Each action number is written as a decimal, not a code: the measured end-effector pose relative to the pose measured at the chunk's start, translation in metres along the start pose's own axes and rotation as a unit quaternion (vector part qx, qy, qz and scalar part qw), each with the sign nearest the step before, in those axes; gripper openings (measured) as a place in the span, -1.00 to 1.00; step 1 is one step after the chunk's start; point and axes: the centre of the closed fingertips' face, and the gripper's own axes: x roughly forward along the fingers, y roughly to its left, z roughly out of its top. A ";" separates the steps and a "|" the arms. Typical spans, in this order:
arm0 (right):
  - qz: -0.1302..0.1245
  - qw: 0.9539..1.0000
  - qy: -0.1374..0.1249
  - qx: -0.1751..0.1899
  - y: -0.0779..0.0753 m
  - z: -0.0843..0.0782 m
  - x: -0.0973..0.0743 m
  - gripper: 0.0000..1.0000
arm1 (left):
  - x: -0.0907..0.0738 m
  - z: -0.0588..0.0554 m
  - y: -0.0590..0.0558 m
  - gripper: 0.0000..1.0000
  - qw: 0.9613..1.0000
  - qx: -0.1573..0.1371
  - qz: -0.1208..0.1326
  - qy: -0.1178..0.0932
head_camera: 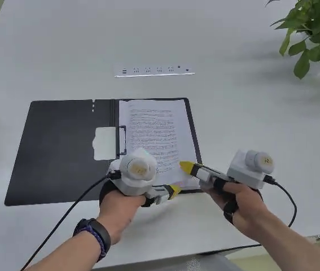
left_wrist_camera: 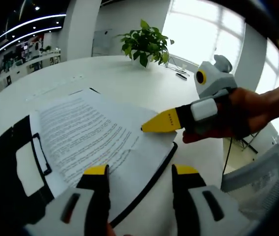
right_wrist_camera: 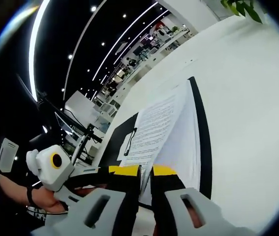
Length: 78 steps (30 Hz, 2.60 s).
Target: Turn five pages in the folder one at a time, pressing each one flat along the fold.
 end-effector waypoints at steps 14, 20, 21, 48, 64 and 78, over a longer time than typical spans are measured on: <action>0.004 1.000 -0.019 -0.004 0.017 0.010 0.005 -1.00 | -0.054 0.003 0.023 0.16 0.998 -0.014 0.051 -0.026; 0.013 0.999 -0.031 -0.010 0.035 0.015 0.009 -1.00 | -0.082 0.003 0.041 0.19 0.996 -0.023 0.081 -0.042; 0.014 0.999 -0.031 -0.011 0.037 0.015 0.010 -1.00 | -0.086 0.003 0.044 0.19 0.995 -0.024 0.085 -0.043; 0.075 0.995 -0.002 -0.058 0.115 0.004 0.060 -1.00 | -0.161 -0.012 0.077 0.26 0.984 -0.043 0.152 -0.079; 0.101 0.992 0.024 -0.075 0.152 -0.008 0.086 -1.00 | -0.209 -0.031 0.104 0.31 0.974 -0.065 0.197 -0.093; 0.129 0.987 0.054 -0.085 0.186 -0.038 0.117 -1.00 | -0.255 -0.030 0.113 0.44 0.973 -0.055 0.197 -0.109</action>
